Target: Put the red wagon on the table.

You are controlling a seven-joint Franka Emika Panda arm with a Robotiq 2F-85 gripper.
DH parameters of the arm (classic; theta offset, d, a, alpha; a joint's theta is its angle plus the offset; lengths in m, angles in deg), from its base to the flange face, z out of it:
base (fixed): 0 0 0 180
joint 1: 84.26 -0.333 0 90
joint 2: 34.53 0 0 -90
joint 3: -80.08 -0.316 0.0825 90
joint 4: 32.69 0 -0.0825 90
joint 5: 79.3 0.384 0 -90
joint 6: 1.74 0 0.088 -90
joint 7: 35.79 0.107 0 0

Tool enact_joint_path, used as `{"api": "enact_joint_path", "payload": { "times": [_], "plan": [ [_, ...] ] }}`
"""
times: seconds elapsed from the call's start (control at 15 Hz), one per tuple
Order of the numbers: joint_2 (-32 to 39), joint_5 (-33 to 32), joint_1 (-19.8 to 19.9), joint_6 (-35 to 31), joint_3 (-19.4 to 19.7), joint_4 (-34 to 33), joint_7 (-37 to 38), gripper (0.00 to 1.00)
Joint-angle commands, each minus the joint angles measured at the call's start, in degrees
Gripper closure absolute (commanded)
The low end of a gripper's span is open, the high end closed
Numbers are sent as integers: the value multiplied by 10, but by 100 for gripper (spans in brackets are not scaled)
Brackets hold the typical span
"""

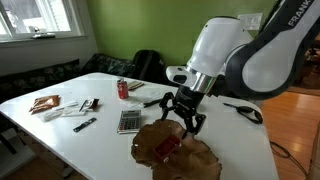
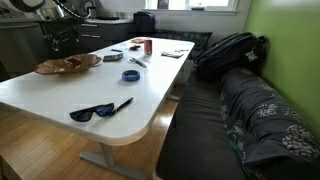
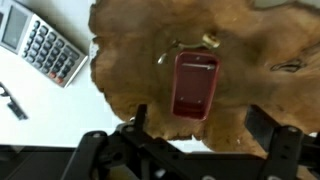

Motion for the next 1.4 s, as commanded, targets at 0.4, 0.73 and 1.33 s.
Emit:
{"api": "enact_joint_path", "payload": {
  "times": [0.4, 0.73, 1.33],
  "plan": [
    [183, -204, 62, -211, -20, -56, -6, 0],
    [203, -251, 46, -234, 19, -94, 53, 1],
    [205, -274, 26, -219, 45, -120, 135, 49]
  ]
}}
